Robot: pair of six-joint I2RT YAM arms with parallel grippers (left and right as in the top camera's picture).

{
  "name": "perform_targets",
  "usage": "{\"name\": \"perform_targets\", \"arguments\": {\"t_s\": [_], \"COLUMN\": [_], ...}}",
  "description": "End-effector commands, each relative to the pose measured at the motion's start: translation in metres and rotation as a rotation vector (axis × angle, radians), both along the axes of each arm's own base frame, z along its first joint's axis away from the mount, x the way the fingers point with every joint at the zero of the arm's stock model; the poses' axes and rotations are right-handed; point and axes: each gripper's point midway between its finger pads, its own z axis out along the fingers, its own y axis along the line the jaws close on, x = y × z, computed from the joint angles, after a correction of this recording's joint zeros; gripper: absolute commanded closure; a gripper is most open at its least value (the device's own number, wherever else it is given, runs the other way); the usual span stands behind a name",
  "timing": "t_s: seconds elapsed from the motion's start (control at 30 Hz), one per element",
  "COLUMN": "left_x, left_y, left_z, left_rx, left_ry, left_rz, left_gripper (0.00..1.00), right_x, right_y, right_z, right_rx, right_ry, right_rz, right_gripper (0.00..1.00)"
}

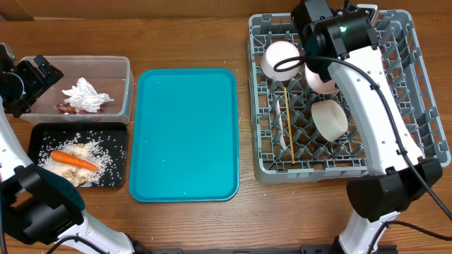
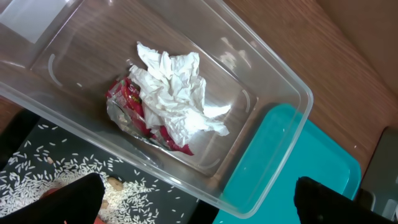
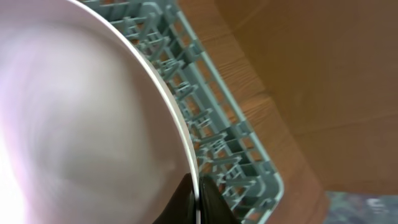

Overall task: Sort waste into correct bins and load items into the dishwasher rack
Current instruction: 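Lift the pink plate and carry it right over the dish rack, then lower the pink plate upright between the rack tines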

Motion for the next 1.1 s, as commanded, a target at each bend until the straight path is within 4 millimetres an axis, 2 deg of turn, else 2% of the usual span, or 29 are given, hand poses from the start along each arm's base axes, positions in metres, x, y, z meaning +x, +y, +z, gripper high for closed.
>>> {"name": "perform_targets", "arguments": {"t_s": [0.0, 0.13, 0.4, 0.6, 0.9, 1.07], "left_x": [0.001, 0.001, 0.001, 0.001, 0.001, 0.001], "left_y": [-0.002, -0.002, -0.002, -0.002, -0.002, -0.002], "left_z": [-0.004, -0.004, -0.004, -0.004, -0.004, -0.004], "left_rx": [-0.007, -0.007, -0.007, -0.007, -0.007, -0.007], "left_ry": [0.010, 0.010, 0.010, 0.011, 0.010, 0.010], "left_rz": [0.002, 0.002, 0.002, 0.002, 0.002, 0.002], "left_gripper": [0.00, 0.00, 0.00, 0.00, 0.00, 0.00], "right_x": [-0.005, -0.006, -0.003, -0.007, -0.009, -0.011], "right_y": [-0.012, -0.008, 0.017, 0.020, 0.023, 0.039], "right_z": [0.016, -0.002, -0.033, -0.054, -0.061, -0.062], "right_rx": [-0.105, -0.122, -0.185, -0.227, -0.214, -0.213], "right_ry": [-0.054, -0.003, 0.034, 0.079, 0.100, 0.107], "right_rz": [-0.028, -0.015, 0.056, 0.077, 0.086, 0.131], "right_gripper": [0.96, 0.96, 0.96, 0.96, 0.96, 0.96]}}
